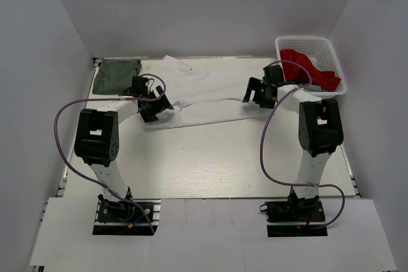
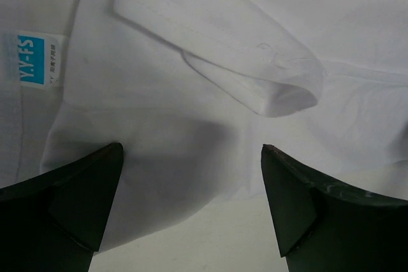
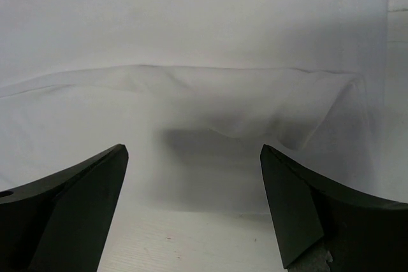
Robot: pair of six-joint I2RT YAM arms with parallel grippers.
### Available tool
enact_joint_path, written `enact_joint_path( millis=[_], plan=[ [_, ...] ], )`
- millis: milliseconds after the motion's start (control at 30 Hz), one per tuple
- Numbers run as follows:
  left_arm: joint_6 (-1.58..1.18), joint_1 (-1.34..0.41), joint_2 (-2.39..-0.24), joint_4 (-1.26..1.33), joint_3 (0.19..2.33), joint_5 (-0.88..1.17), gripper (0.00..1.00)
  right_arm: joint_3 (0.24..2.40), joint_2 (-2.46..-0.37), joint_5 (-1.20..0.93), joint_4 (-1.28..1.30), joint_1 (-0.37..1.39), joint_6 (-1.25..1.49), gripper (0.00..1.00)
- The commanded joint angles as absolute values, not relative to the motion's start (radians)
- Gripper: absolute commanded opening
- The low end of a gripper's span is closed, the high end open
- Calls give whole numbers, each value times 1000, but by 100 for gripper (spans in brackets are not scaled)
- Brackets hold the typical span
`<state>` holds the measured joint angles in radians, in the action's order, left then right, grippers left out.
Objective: Fold and stack the t-shirts
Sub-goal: Fold the flattened tshirt in 1/3 of the way
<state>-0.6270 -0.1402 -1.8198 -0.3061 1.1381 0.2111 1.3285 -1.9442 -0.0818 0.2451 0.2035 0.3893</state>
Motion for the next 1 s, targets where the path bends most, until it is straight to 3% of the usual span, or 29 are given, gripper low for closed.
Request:
enact_joint_path(
  millis=[0, 267, 600, 967],
  plan=[
    [-611, -141, -1821, -308, 1117, 190, 100, 1342, -1942, -75, 253, 204, 400, 90],
    [-578, -141, -1871, -319, 1108, 152, 100, 1341, -1973, -29, 233, 199, 406, 90],
    [-535, -141, -1881, -331, 1088, 114, 100, 1500, -2100, -37, 12, 195, 578, 90],
    [-506, -123, -1861, -394, 1088, 34, 100, 1791, -2287, 69, 94, 173, 689, 90]
  ],
)
